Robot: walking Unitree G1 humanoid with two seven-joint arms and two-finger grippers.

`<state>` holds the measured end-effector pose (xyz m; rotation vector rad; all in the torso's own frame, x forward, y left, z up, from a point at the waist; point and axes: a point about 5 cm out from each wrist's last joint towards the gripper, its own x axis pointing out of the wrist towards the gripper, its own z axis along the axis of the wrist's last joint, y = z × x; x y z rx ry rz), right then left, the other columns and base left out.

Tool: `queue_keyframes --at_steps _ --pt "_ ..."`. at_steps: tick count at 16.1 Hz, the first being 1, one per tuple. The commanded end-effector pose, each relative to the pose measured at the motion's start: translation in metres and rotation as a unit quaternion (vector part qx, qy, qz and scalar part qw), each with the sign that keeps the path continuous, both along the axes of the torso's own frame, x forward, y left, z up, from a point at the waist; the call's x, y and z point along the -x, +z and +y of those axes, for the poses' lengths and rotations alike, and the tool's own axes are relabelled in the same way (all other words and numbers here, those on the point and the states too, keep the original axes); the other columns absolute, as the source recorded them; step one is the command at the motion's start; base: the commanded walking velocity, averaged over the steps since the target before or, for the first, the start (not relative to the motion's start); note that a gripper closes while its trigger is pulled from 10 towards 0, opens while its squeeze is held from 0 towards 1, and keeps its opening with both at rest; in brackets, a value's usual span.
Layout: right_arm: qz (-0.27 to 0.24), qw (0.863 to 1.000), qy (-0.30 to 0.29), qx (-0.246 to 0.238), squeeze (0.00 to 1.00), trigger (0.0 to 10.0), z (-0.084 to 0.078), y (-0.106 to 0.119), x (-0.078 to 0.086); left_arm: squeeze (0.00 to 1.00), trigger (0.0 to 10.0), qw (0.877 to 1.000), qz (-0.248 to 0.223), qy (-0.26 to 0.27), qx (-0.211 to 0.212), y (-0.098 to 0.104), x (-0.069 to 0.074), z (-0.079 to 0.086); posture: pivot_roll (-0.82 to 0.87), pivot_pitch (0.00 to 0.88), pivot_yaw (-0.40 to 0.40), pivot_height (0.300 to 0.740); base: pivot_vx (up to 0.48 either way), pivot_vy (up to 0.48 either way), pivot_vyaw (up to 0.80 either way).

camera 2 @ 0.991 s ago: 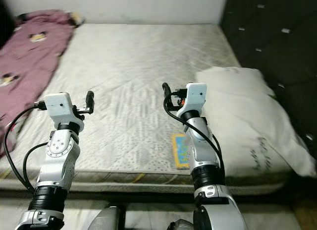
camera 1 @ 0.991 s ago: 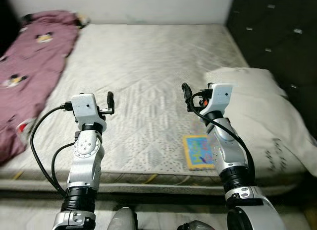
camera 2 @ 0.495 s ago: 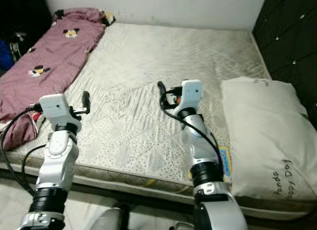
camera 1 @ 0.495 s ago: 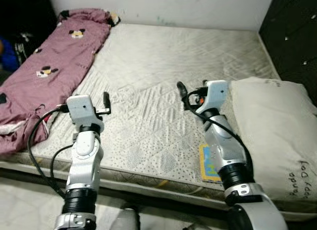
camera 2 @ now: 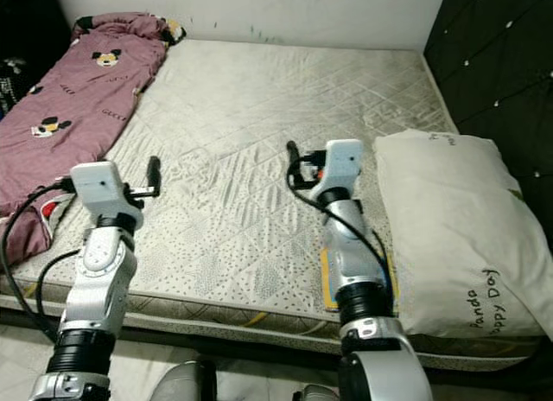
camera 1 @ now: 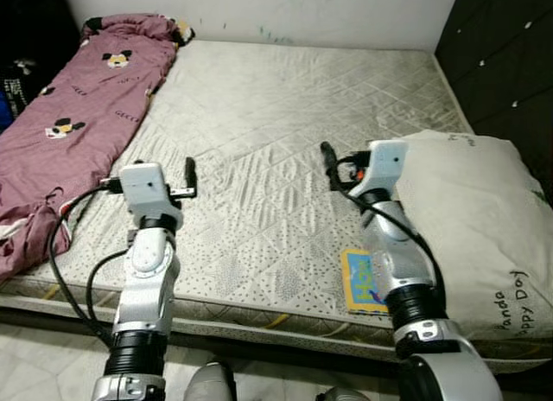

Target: Clean up the room

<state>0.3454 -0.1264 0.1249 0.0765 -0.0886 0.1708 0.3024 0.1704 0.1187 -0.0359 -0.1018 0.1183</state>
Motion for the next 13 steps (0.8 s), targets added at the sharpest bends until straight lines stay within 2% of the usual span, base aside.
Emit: queue_keyframes --at_steps 1,6,7,11,13 --pt "0.008 1.0 -0.005 0.006 0.0 10.0 -0.0014 -0.0022 -0.0006 0.0 10.0 1.0 0.002 0.001 -0.001 0.0006 0.0011 0.0023 -0.02 0.0 0.014 0.74 0.0 0.0 0.0" --pt "0.018 1.0 -0.007 0.008 0.0 10.0 -0.0021 -0.0039 -0.002 0.0 10.0 1.0 0.006 -0.002 0.002 -0.0007 0.0011 0.0018 -0.02 0.0 0.01 0.74 0.0 0.0 0.0" --pt "0.022 1.0 -0.01 0.009 0.0 10.0 -0.0026 -0.0044 -0.003 0.0 10.0 1.0 0.009 -0.003 0.007 -0.0016 0.0001 0.0018 -0.02 0.0 0.009 0.74 0.0 0.0 -0.8" --pt "0.015 1.0 -0.011 0.008 0.0 10.0 -0.0039 -0.0023 -0.0037 0.0 10.0 1.0 0.008 -0.01 0.014 -0.0009 -0.002 0.0001 -0.03 0.0 0.007 0.74 0.0 0.441 -0.74" --pt "0.013 1.0 -0.01 0.006 0.0 10.0 -0.004 -0.0016 -0.0039 0.0 10.0 1.0 0.007 -0.011 0.014 -0.0005 -0.0024 -0.0005 -0.03 0.0 0.007 0.74 0.0 0.48 0.0"
